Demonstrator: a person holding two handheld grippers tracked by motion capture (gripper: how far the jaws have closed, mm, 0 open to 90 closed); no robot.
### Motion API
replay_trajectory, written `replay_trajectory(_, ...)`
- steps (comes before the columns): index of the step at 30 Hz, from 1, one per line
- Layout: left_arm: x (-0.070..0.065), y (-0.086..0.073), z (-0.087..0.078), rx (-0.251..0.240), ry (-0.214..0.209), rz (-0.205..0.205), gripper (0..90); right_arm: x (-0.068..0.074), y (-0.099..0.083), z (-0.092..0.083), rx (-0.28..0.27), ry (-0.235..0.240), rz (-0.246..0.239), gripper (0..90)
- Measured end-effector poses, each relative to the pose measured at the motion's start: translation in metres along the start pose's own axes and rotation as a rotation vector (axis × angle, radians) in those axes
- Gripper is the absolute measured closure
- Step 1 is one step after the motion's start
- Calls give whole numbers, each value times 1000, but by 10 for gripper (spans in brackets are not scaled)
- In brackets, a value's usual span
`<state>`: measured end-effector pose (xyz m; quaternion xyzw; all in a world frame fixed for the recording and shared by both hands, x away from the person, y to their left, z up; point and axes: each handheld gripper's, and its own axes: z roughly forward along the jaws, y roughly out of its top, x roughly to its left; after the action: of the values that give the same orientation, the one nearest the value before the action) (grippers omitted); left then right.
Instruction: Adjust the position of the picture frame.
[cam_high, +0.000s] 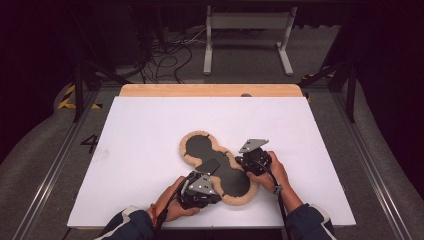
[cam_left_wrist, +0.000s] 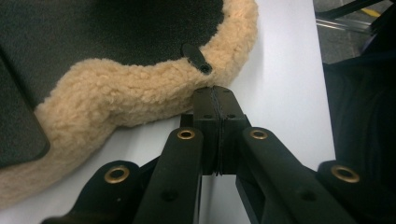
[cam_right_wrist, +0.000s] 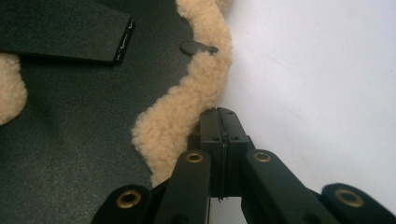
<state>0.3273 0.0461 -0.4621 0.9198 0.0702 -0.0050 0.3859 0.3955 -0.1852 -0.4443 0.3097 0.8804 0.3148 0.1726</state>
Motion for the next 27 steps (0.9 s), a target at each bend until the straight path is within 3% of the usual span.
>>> replay_trajectory(8,0,10,12,-12,17,11,886,-8,-7,-20,-79,-18,57,900)
replay_trajectory(15,1,20,22,-19,27,15,880,-1,-20,-47,-113,-22,69,900)
replay_trajectory(19,2,26,28,-24,38,14,880,10,-33,-68,-145,20,92,900)
replay_trajectory(22,1,28,28,-23,32,15,858,22,-41,-75,-138,44,75,900)
replay_trajectory(27,-1,25,6,-62,28,33,842,39,-51,-81,-123,108,96,900)
